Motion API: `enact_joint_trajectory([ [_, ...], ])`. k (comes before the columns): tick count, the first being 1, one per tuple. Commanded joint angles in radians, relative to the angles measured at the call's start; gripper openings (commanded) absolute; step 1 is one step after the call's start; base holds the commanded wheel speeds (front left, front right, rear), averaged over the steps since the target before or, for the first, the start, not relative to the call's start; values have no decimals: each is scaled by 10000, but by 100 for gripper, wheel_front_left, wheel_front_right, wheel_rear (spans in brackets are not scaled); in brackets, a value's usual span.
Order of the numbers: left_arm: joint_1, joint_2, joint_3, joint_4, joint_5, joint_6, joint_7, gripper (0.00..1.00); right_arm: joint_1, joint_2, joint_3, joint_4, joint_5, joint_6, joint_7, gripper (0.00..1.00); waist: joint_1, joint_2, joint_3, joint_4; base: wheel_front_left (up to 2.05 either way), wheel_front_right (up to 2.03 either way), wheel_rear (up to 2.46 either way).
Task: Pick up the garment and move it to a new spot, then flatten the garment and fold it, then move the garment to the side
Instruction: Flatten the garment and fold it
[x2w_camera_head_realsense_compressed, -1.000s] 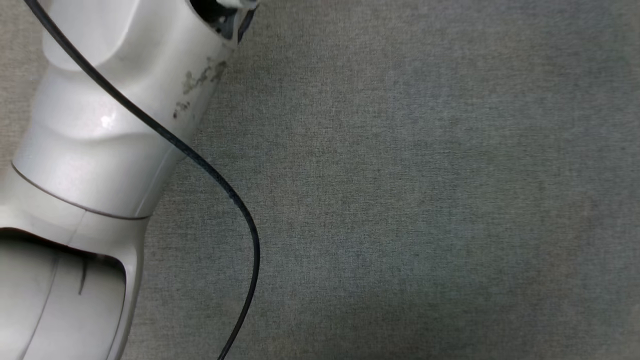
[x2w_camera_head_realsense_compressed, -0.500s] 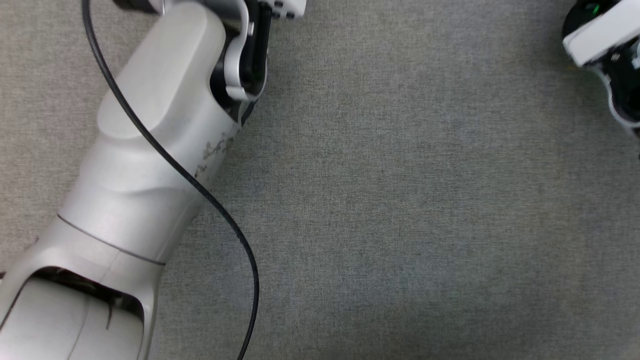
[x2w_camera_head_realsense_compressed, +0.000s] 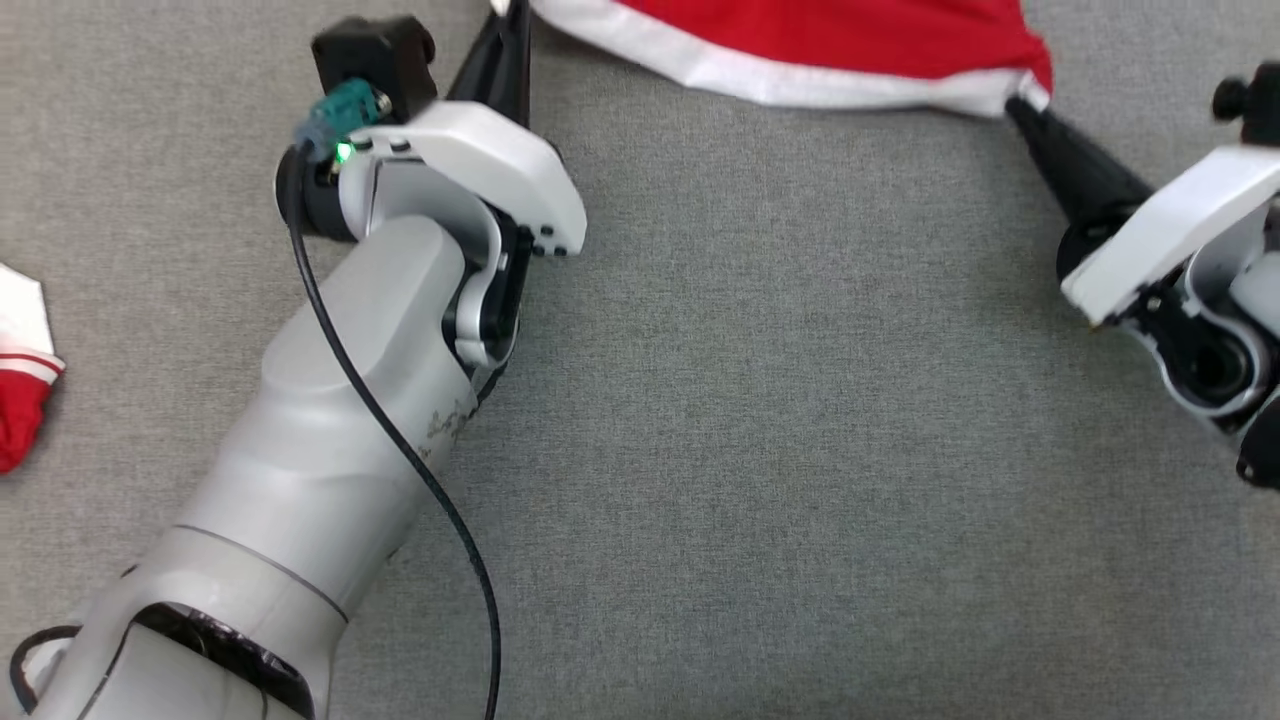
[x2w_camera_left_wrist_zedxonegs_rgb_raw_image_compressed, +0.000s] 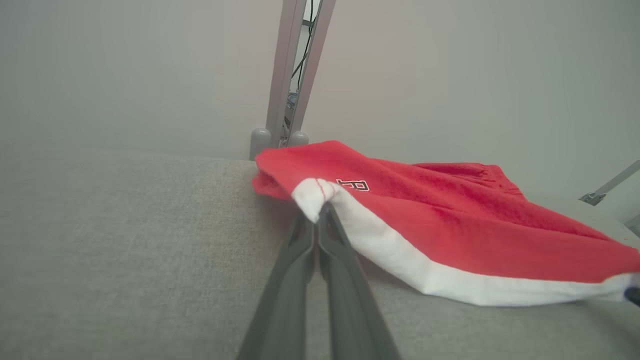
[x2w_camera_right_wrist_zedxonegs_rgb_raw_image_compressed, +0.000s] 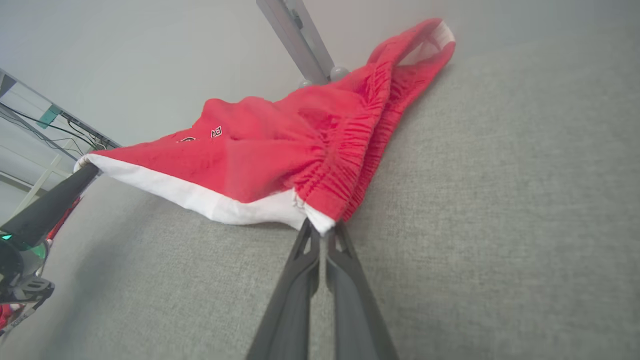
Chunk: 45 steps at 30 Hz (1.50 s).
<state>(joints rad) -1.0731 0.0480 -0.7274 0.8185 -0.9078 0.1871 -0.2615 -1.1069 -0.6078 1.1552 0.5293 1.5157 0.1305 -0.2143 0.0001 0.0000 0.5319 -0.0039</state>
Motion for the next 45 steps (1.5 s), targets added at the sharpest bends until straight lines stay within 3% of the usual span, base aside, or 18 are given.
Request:
enact_joint_trajectory([
  [1,199,44,-284,308,-26,-127,-34,0,328,-98,321,112,-50,6,130,0,-1,0,-295,106,0,0,0],
  [14,893,41,-2469,1713,362,-613,-17,0,1429,172,1095,1116,-13,6,1349,0,-1,0,-1494,389,0,0,0],
  [22,1308,46,-2728,2130,432,-835,-37,0,1890,106,1147,1327,382,6,1893,0,-1,0,-2352,473,0,0,0],
  [34,2259,298,-3792,3456,786,-2115,498,0,2973,194,1187,1375,1047,4,3854,0,-1,0,-3721,429,0,0,0],
  [45,3398,655,-4401,3957,792,-2849,1468,0,4047,145,1154,1115,1392,3,5017,0,-1,0,-4739,528,0,0,0],
])
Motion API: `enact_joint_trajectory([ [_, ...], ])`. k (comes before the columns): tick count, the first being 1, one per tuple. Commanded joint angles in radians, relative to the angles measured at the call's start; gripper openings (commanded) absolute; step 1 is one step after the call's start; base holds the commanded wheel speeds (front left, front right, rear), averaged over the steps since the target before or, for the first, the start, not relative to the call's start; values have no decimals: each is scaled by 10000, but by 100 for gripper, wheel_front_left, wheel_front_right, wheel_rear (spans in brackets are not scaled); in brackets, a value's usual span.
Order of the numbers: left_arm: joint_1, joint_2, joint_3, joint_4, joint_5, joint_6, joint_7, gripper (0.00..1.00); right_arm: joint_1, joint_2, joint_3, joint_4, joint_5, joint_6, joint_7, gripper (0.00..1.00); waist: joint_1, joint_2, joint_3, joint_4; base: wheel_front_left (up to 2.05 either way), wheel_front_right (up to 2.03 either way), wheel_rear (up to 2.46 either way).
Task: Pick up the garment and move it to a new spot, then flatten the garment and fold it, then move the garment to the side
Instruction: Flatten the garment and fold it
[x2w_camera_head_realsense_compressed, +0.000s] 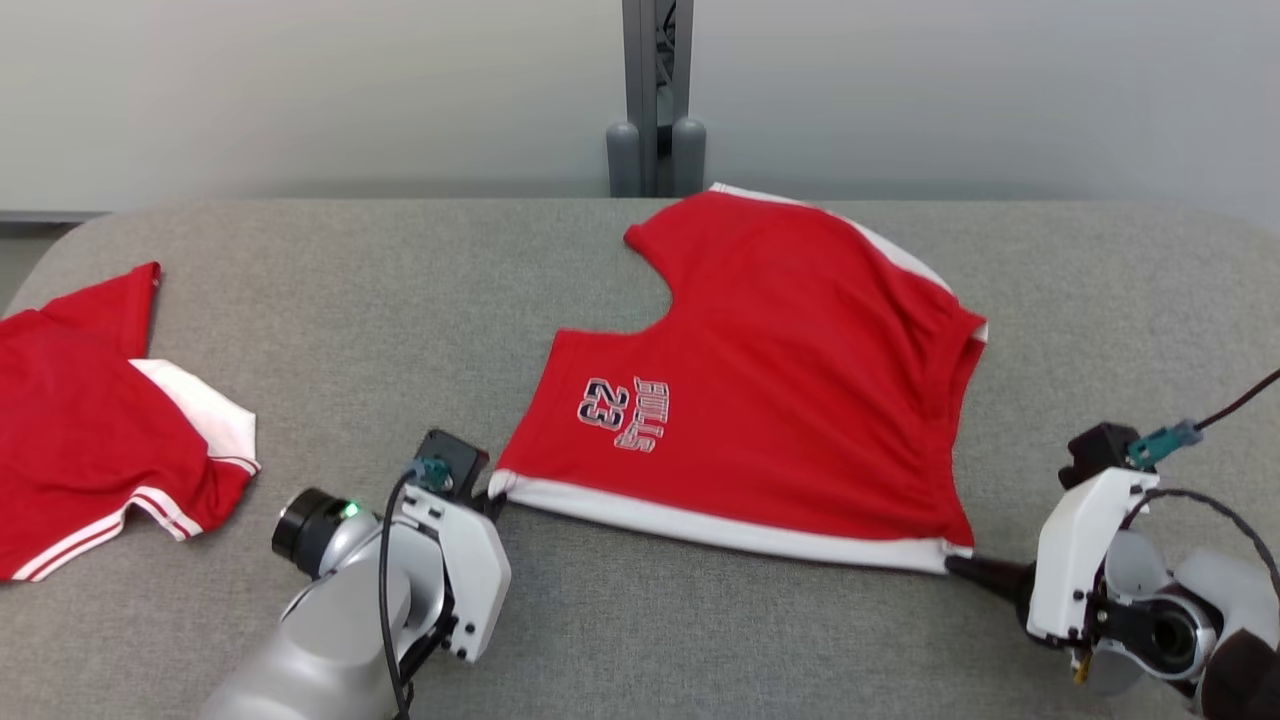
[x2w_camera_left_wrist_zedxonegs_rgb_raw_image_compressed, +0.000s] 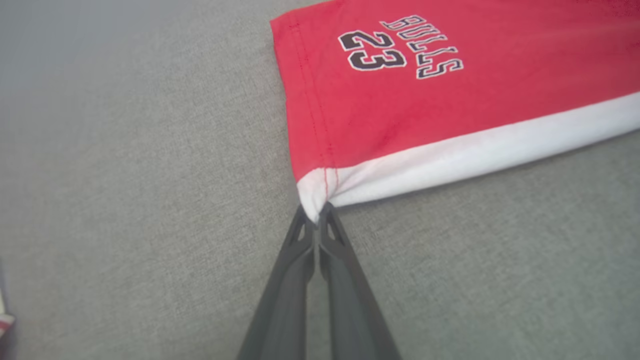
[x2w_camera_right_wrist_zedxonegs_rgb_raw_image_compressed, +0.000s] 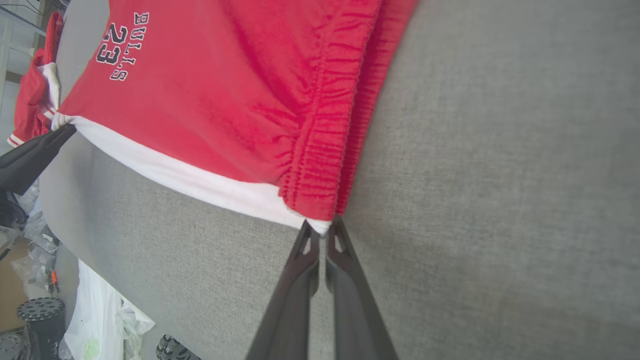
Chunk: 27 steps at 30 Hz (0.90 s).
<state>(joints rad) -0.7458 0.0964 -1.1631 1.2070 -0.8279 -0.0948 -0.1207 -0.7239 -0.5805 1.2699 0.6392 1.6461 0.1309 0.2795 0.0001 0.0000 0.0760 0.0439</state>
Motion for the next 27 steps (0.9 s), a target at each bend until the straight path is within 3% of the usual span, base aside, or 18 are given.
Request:
enact_joint_trajectory([
  [1,243,203,-125,68,18,-84,180,0,363,-135,14,-18,140,-1,210,0,-1,0,-281,61,0,0,0],
  [13,1338,1114,-853,-943,261,-332,1418,0,1739,-302,-43,-713,426,-1,1608,0,-1,0,-1104,97,0,0,0],
  [27,2578,3108,-578,-4516,-1474,-321,3312,0,3183,-887,-248,-2253,1012,-1,2627,0,-1,0,-1603,270,0,0,0],
])
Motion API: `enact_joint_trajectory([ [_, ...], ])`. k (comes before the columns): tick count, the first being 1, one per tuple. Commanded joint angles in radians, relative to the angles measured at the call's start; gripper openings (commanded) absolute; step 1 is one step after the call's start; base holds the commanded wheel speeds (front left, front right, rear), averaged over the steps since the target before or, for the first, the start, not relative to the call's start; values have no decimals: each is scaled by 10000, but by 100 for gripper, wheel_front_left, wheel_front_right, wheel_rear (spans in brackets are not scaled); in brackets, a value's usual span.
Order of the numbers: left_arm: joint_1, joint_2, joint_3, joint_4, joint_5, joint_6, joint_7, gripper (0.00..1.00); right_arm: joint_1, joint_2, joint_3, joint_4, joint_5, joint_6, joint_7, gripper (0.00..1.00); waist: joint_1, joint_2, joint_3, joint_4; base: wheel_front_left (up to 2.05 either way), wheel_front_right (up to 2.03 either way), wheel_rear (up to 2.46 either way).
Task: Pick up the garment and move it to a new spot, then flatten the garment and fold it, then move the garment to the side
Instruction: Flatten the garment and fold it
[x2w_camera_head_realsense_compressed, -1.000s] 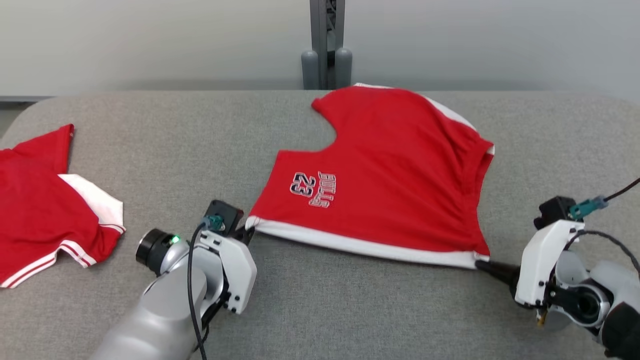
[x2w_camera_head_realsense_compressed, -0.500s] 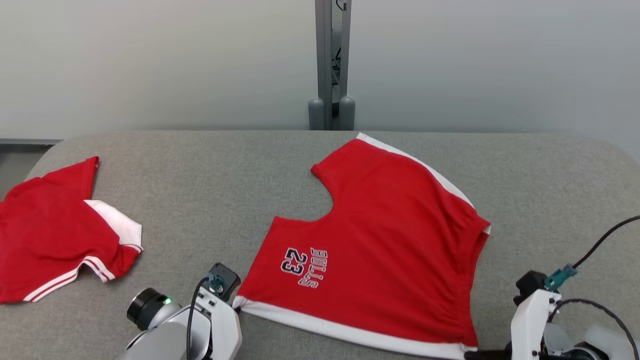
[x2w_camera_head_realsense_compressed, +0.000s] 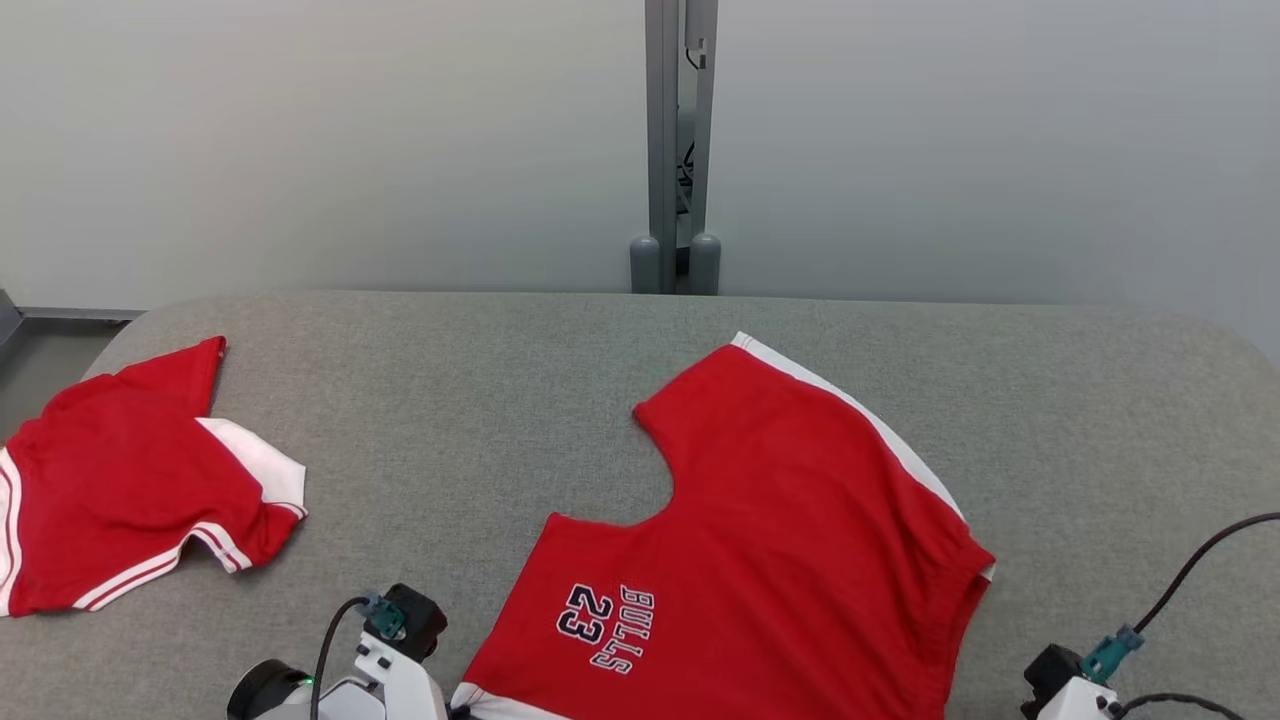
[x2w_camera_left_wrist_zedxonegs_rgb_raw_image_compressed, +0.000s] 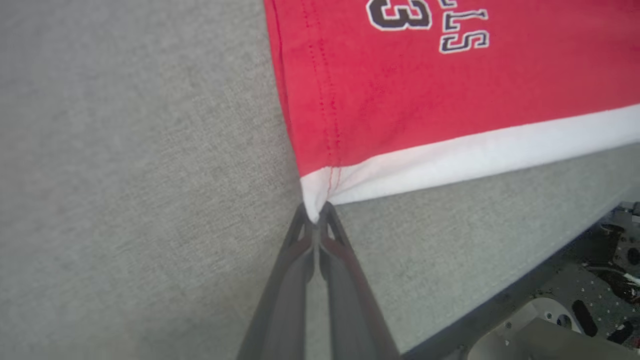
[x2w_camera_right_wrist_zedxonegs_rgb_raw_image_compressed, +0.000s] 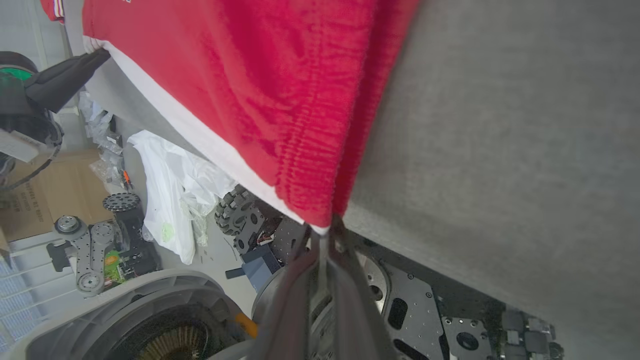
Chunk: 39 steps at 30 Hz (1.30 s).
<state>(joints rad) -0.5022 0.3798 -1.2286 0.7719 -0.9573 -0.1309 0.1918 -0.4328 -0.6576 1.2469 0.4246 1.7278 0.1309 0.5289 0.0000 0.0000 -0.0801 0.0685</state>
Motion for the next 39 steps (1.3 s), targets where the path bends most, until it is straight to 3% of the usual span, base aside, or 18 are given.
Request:
enact_joint_trajectory([
  [1,240,439,123,-509,-303,62,376,0,391,-137,-55,-211,272,-1,209,0,0,0,-71,32,0,0,0],
  [8,578,1647,474,-2925,-846,930,1172,0,830,-243,-308,-458,302,-1,85,0,0,0,-116,-20,0,0,0],
  [17,322,2341,1307,-4918,-1491,2002,1428,0,990,-61,-1404,-927,1102,0,-120,0,0,0,11,-614,0,0,0],
  [25,-325,2532,2037,-4957,-1831,2422,1385,0,956,172,-2175,-1126,1396,0,-60,0,0,0,142,-1341,0,0,0],
  [30,-818,2219,2581,-4556,-2179,2559,1257,0,869,668,-3065,-1386,1936,0,-56,0,0,0,336,-1934,0,0,0],
  [39,-1959,1803,3019,-3287,-2041,2656,1004,0,432,1592,-4040,-1420,952,2,-626,0,0,0,1076,-2943,0,0,0],
])
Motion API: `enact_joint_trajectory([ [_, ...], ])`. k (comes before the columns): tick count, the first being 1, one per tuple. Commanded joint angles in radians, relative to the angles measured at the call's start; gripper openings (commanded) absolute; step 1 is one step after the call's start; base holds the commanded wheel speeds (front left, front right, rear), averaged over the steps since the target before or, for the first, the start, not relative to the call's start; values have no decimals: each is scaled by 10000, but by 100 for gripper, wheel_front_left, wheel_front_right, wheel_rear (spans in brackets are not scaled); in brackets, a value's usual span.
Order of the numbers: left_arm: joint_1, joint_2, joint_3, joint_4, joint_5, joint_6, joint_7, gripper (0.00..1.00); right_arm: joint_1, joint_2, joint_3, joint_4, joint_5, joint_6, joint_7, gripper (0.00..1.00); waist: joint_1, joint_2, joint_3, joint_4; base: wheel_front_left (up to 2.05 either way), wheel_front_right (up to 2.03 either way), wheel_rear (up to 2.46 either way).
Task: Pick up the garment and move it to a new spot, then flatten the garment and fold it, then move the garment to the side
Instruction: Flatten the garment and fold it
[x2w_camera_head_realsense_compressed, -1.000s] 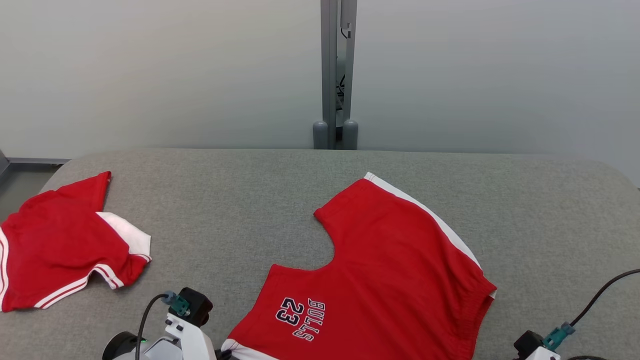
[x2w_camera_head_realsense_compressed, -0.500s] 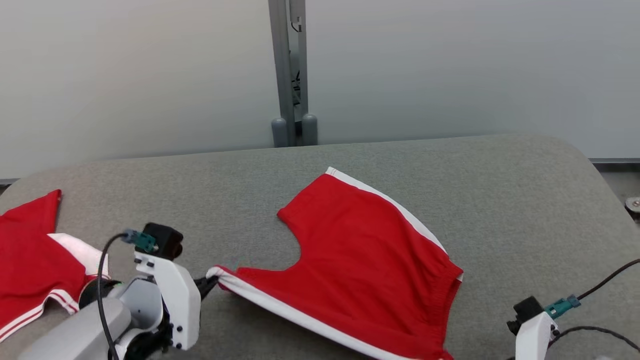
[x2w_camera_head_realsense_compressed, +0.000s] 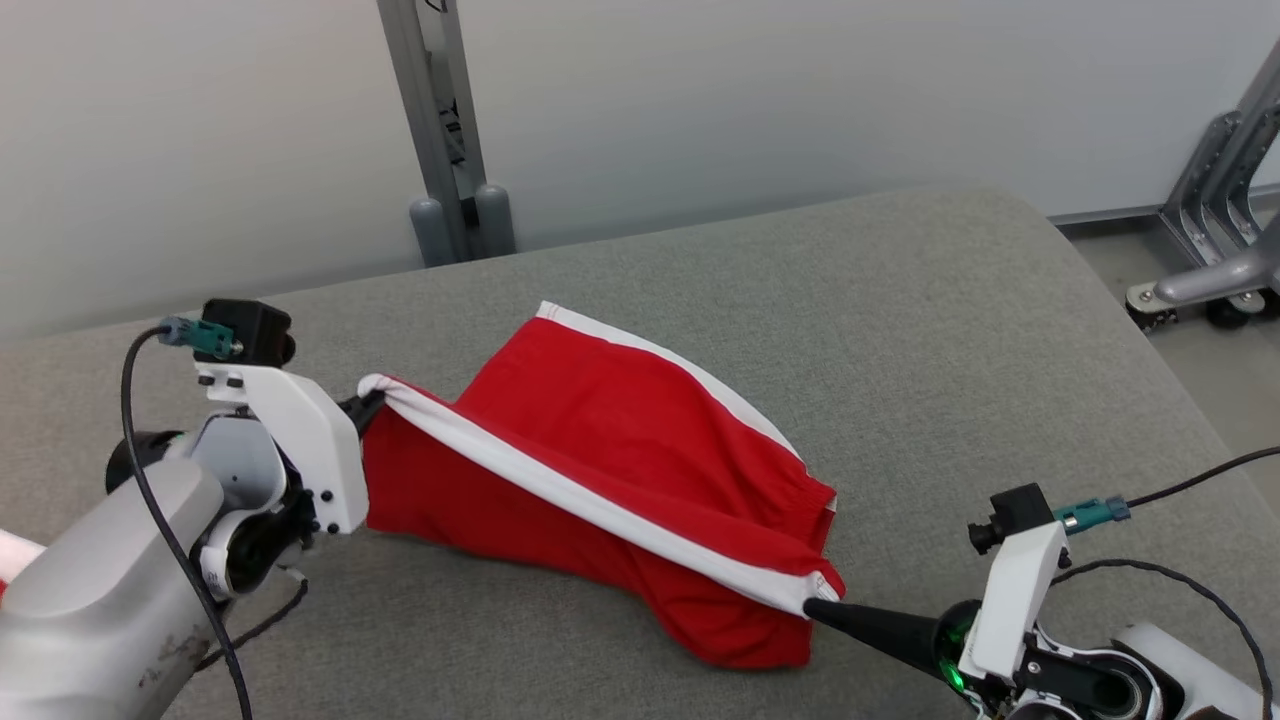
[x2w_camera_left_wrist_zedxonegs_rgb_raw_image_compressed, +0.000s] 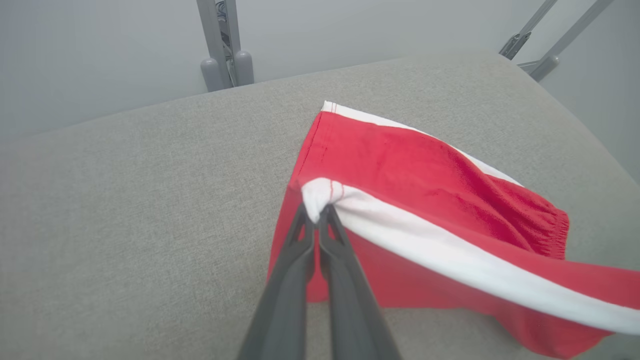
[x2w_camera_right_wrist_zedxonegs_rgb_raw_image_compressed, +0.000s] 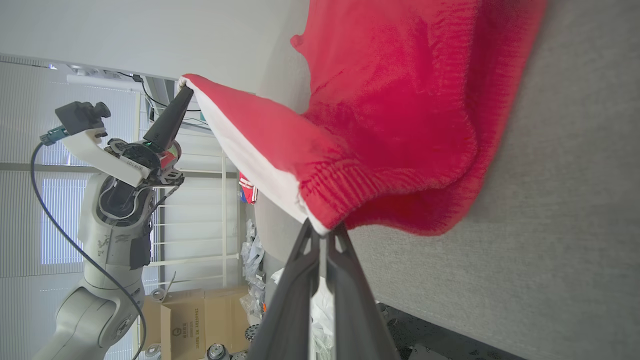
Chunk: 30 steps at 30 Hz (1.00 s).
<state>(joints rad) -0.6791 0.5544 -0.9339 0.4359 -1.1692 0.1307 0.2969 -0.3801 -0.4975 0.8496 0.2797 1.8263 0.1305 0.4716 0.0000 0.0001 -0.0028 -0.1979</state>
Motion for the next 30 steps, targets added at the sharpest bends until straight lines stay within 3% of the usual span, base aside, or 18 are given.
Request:
enact_joint_trajectory([
  [1,-319,13,103,252,136,55,-115,0,-148,119,-182,10,-117,6,-81,0,0,-1,435,-380,0,0,0],
  [8,-1510,-391,-126,1549,1148,90,-853,0,-484,963,-1085,160,-453,6,-168,0,0,-1,1313,-975,0,0,0],
  [11,-2126,-826,-277,2399,1562,83,-1116,0,-635,1518,-1590,436,-698,7,-307,0,0,-1,1768,-1252,0,0,0],
  [30,-4110,-2387,-806,6106,2557,-300,-2212,0,-1653,3431,-3364,1845,-1350,7,-2,0,0,-1,3227,-2205,0,0,0],
])
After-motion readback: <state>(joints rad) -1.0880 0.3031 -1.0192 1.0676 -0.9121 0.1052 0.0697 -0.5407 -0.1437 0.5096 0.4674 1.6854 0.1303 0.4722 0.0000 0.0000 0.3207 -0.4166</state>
